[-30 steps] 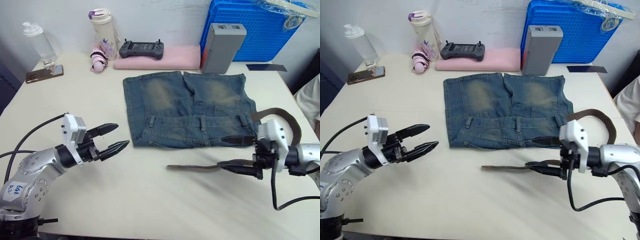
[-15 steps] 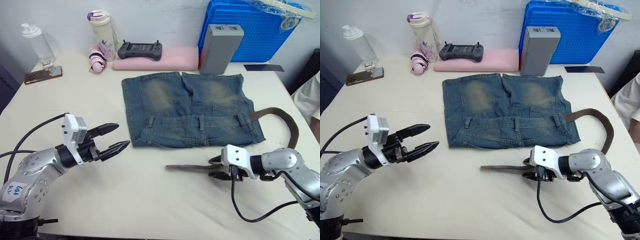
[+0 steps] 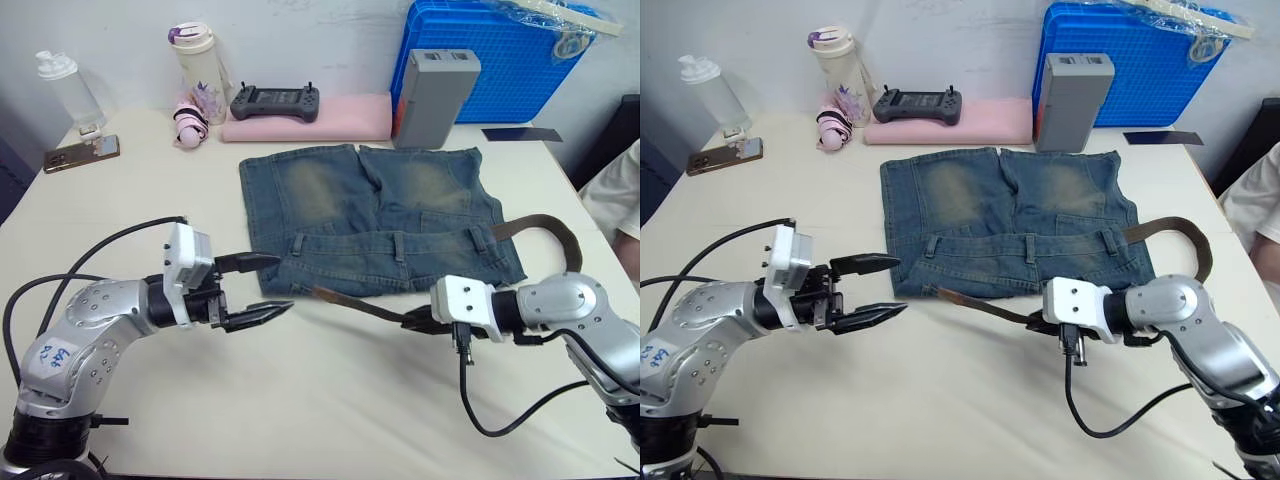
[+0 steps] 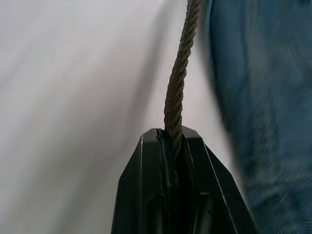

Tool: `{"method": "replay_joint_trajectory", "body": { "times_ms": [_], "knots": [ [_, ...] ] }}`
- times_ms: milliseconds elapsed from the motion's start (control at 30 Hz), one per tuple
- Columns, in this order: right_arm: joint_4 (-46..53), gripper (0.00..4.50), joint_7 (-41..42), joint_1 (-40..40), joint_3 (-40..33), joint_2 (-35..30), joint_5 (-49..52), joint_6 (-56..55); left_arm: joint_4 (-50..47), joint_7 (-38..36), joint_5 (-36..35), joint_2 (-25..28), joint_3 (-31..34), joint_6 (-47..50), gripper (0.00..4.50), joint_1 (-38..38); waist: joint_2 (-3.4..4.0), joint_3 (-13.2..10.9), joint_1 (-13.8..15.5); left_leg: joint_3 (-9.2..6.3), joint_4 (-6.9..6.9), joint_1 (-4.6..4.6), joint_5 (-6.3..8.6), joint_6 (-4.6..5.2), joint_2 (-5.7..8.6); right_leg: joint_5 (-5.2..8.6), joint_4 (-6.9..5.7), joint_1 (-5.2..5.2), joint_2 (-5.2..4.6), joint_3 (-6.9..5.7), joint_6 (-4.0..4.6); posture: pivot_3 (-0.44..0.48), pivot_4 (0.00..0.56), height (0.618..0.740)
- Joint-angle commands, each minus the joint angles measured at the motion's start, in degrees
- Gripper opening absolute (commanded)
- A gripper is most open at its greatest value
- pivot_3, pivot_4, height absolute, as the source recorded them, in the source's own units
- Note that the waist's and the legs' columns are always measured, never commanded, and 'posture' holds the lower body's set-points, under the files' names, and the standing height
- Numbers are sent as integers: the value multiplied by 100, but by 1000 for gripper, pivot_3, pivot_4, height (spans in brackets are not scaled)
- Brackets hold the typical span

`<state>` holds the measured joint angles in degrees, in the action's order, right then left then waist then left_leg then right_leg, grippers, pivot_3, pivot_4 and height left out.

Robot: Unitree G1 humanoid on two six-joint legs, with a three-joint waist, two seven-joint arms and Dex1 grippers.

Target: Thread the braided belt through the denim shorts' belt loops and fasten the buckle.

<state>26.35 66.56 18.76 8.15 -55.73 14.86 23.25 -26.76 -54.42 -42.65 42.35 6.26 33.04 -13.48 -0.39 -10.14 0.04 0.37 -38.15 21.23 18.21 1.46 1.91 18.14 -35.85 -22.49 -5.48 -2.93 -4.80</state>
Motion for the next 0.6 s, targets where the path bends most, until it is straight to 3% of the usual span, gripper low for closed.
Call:
{"method": "replay_joint_trajectory", "body": {
  "times_ms": [33, 367, 600],
  "knots": [
    [374, 26, -16, 168, -111, 7, 211, 251, -8, -301, 44, 11, -287, -78, 4016, -248, -1, 0, 3, 0, 0, 2, 0, 1, 0, 0, 2, 0, 0, 0, 0, 0, 150, 725],
    [667, 26, -129, 209, -177, 10, 376, 464, 644, -719, 599, -57, -796, -384, 4016, -563, -2, -1, -15, 1, 0, 4, 1, 2, 0, 0, 5, -2, 1, -2, 0, 0, 150, 725],
    [795, 26, -173, 146, -244, -34, 482, 482, 936, -791, 618, -140, -748, -339, 4016, -567, -3, -2, 2, 0, -1, 5, 0, 3, 0, 0, 4, -1, -1, -2, 0, 0, 150, 725]
  ]
}}
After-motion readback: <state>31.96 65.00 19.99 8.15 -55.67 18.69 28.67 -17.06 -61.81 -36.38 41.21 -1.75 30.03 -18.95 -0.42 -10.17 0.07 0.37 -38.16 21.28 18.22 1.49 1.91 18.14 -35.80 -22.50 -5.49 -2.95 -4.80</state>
